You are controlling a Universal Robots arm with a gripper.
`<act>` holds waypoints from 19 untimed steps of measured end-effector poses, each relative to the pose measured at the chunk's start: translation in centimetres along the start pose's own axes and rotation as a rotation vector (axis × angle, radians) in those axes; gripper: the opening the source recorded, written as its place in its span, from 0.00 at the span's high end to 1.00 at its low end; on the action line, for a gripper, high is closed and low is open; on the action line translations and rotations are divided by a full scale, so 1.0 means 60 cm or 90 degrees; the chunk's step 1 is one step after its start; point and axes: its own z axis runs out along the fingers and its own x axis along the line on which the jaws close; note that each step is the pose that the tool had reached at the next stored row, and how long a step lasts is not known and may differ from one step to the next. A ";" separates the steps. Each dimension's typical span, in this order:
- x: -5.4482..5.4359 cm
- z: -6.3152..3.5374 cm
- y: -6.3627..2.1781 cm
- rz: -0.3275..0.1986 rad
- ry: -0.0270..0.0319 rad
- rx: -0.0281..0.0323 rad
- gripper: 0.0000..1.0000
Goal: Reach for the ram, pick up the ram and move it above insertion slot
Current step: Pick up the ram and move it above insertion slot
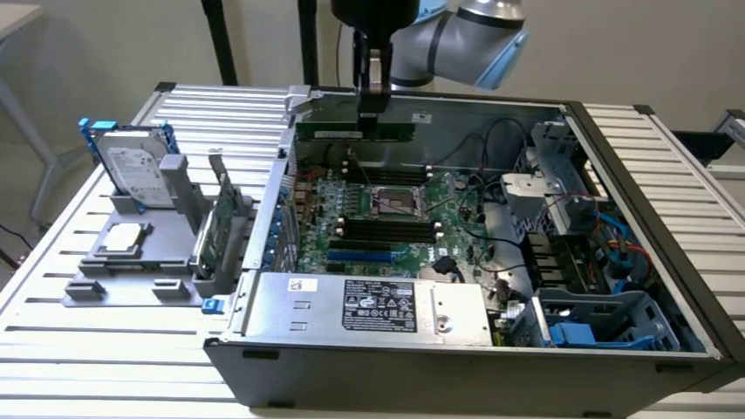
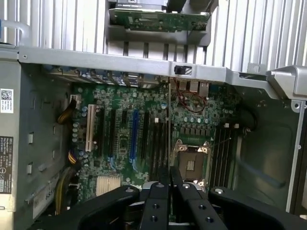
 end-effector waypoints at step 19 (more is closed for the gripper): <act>-0.026 0.029 -0.065 0.037 -0.0001 0.0020 0.87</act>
